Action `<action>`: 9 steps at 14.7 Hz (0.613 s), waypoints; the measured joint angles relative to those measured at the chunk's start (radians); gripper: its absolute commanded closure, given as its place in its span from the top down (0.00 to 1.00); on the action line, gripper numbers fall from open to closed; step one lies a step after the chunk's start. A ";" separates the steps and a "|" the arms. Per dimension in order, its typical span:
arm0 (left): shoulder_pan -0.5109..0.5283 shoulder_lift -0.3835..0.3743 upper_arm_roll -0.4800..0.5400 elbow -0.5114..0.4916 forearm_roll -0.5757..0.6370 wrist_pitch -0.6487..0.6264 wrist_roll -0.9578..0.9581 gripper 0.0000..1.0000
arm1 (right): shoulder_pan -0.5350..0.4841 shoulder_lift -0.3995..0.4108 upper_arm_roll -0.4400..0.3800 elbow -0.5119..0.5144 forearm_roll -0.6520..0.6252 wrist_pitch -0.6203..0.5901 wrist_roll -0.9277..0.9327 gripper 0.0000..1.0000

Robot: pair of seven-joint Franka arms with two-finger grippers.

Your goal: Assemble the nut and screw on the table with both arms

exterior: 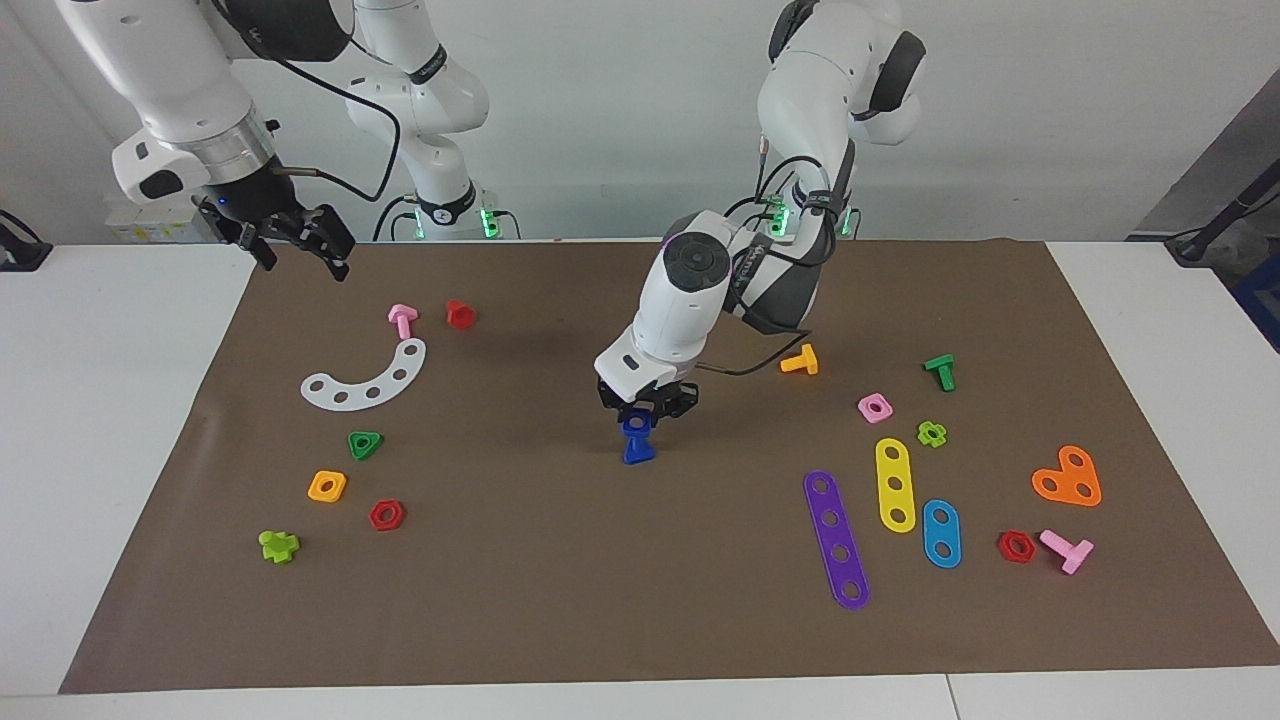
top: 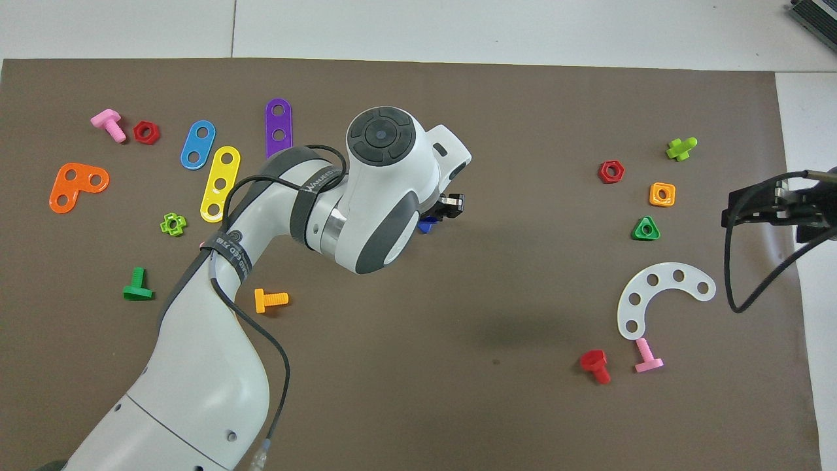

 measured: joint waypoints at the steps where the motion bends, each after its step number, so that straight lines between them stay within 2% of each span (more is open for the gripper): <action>1: 0.000 0.005 0.000 0.000 0.000 0.004 0.000 0.20 | 0.000 0.000 0.000 0.000 0.000 0.000 0.000 1.00; 9: -0.001 0.024 0.003 0.000 0.000 0.013 0.000 0.20 | 0.000 0.000 0.000 0.000 0.000 0.000 0.000 1.00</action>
